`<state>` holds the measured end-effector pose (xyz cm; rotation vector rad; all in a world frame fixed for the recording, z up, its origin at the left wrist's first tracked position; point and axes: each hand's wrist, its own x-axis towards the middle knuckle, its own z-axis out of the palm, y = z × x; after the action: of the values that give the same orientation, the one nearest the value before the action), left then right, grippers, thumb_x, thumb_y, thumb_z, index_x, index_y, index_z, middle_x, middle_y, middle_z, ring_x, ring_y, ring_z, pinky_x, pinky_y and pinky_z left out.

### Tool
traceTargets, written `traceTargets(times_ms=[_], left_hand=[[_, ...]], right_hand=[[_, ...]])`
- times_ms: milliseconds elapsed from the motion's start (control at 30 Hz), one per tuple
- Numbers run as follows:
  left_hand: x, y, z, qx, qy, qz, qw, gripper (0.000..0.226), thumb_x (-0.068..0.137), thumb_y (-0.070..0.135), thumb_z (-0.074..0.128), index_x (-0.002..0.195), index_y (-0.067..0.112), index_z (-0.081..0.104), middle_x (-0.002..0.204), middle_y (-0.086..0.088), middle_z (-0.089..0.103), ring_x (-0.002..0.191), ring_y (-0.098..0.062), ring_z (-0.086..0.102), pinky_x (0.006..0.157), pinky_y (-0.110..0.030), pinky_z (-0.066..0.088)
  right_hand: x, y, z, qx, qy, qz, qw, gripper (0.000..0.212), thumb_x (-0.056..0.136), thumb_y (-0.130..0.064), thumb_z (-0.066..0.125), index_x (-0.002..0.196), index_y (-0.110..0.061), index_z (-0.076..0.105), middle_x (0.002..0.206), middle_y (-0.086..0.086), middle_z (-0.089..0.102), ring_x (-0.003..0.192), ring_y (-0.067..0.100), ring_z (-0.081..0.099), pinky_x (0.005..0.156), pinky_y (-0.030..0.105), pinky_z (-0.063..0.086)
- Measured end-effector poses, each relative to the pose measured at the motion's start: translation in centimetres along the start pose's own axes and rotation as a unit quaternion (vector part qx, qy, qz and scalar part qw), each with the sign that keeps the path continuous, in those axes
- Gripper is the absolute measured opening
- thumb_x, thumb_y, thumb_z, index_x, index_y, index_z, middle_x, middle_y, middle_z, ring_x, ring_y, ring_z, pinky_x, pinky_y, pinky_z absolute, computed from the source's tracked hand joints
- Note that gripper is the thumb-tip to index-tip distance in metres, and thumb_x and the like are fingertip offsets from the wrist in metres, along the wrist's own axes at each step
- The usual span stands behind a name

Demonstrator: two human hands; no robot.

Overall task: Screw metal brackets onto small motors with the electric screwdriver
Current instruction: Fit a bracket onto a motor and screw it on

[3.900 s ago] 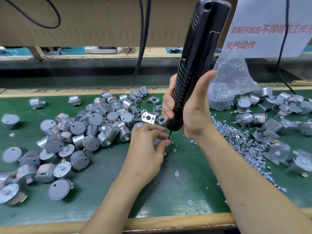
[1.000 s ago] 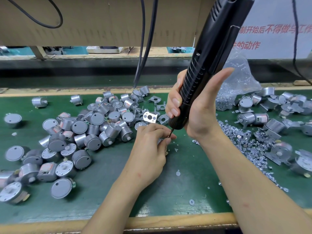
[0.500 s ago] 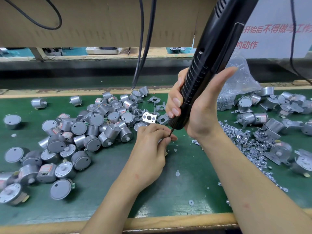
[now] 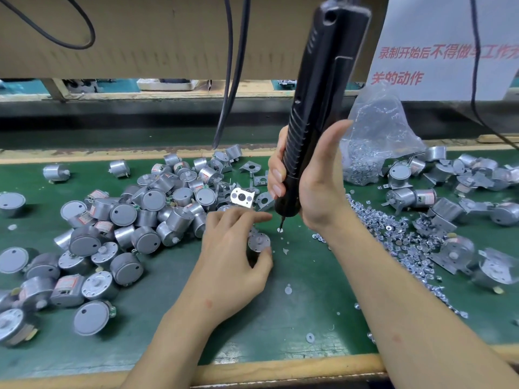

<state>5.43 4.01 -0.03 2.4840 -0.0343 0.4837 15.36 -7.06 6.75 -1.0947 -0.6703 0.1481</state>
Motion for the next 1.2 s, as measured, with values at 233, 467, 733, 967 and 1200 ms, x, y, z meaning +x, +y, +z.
traceTargets(times_ms=[233, 467, 733, 967, 1200], left_hand=[[-0.8, -0.8, -0.5, 0.043, -0.021, 0.013, 0.999, 0.036, 0.089, 0.031, 0.067, 0.123, 0.034, 0.058, 0.117, 0.026, 0.053, 0.107, -0.014, 0.036, 0.098, -0.041, 0.041], [-0.8, -0.6, -0.1, 0.029, -0.010, 0.012, 0.999, 0.040, 0.087, 0.043, 0.068, 0.124, 0.035, 0.055, 0.110, 0.025, 0.053, 0.105, -0.011, 0.036, 0.097, -0.035, 0.041], [-0.6, -1.4, -0.5, 0.024, 0.034, -0.047, 0.998, 0.031, 0.082, 0.025, 0.063, 0.114, 0.029, 0.063, 0.113, 0.016, 0.052, 0.108, -0.011, 0.045, 0.093, -0.003, 0.024], [-0.5, -1.4, -0.1, 0.105, 0.020, -0.059, 0.992, 0.025, 0.086, 0.024, 0.065, 0.110, 0.028, 0.071, 0.122, 0.015, 0.061, 0.104, -0.016, 0.043, 0.089, -0.021, 0.033], [-0.5, -1.4, 0.0, 0.128, 0.002, -0.053, 0.990, 0.030, 0.088, 0.028, 0.061, 0.117, 0.024, 0.068, 0.124, 0.011, 0.059, 0.105, -0.014, 0.037, 0.093, -0.021, 0.033]], right_hand=[[0.3, 0.7, -0.3, -0.071, 0.039, -0.016, 0.997, 0.091, 0.062, -0.097, 0.045, 0.074, -0.007, 0.046, 0.054, 0.002, 0.046, 0.041, 0.020, 0.043, 0.046, 0.029, 0.040], [0.1, 2.2, -0.3, -0.142, 0.041, -0.002, 0.989, 0.103, 0.066, -0.098, 0.040, 0.073, 0.005, 0.038, 0.050, 0.000, 0.048, 0.040, 0.019, 0.045, 0.045, 0.028, 0.041], [0.2, 2.2, -0.4, -0.145, 0.068, -0.015, 0.987, 0.091, 0.067, -0.094, 0.042, 0.071, -0.004, 0.044, 0.052, 0.000, 0.048, 0.041, 0.018, 0.047, 0.044, 0.028, 0.042], [0.2, 2.4, -0.4, -0.158, 0.074, -0.007, 0.985, 0.084, 0.067, -0.095, 0.041, 0.070, -0.011, 0.045, 0.053, -0.002, 0.050, 0.042, 0.018, 0.048, 0.045, 0.027, 0.043], [0.2, 1.5, -0.5, -0.126, 0.068, -0.025, 0.989, 0.110, 0.061, -0.098, 0.045, 0.082, 0.010, 0.043, 0.054, 0.000, 0.047, 0.043, 0.019, 0.046, 0.047, 0.030, 0.044]])
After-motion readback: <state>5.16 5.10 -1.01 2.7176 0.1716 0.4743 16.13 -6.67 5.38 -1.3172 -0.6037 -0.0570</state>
